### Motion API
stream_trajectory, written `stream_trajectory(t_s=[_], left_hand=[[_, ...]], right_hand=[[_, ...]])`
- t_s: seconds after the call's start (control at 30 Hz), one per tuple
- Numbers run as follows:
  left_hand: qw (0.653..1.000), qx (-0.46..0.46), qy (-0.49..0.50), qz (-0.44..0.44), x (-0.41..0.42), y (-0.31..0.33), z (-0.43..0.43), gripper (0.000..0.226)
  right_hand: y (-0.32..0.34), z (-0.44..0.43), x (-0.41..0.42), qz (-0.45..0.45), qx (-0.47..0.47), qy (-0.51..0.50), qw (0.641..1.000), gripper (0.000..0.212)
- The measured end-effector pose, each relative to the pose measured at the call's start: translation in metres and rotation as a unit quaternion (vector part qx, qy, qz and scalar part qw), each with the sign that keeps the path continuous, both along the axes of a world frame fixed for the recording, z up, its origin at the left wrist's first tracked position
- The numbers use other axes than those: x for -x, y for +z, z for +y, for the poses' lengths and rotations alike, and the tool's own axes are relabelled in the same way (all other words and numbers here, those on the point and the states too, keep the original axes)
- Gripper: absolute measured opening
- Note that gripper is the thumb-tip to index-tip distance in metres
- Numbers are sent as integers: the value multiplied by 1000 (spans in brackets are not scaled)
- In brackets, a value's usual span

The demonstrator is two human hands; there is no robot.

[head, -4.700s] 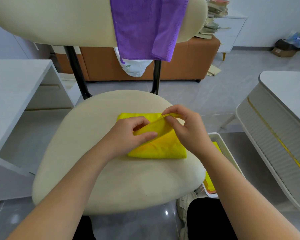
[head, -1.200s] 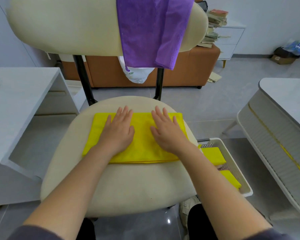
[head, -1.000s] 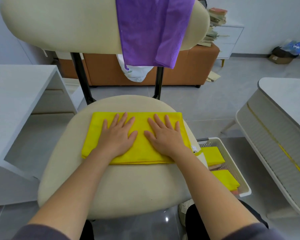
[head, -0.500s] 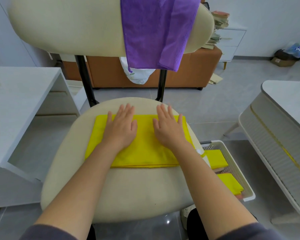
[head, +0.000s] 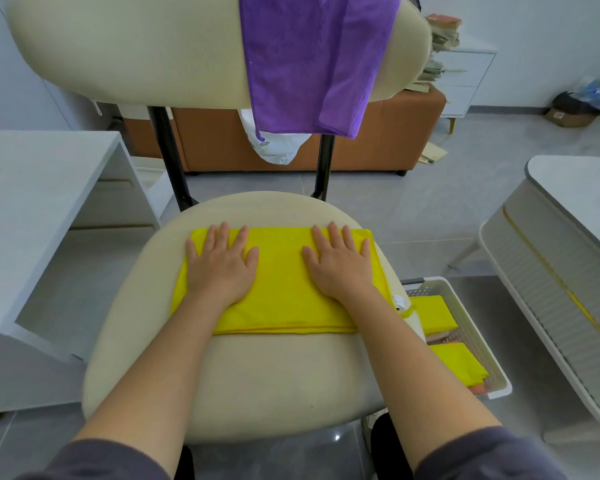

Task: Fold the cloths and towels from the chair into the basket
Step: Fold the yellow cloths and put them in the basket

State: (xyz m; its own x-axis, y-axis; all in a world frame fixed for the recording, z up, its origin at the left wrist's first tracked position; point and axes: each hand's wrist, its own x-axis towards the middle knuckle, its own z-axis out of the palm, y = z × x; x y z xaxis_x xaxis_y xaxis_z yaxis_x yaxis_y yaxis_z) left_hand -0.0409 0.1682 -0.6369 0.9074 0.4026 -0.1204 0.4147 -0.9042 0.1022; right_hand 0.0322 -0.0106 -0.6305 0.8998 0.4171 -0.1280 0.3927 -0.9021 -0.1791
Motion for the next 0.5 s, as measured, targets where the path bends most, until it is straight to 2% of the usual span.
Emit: stream_trajectory(t_s=[0.27,0.37,0.43,0.5], left_hand=[[995,10,97,11,8,2,12,61],[991,18,134,7,15,5,18,64],[989,6,145,4,21,9,22,65],[991,-28,133,-13,27,13,25,64]], right_hand=[[-1,-22,-6,8,-16,-84,996,62],[0,-34,-9,39,-29,-116,992,61],[1,-41,-11,56,-38,-132,989,59],[4,-45,-14,37,-50,-117,991,56]])
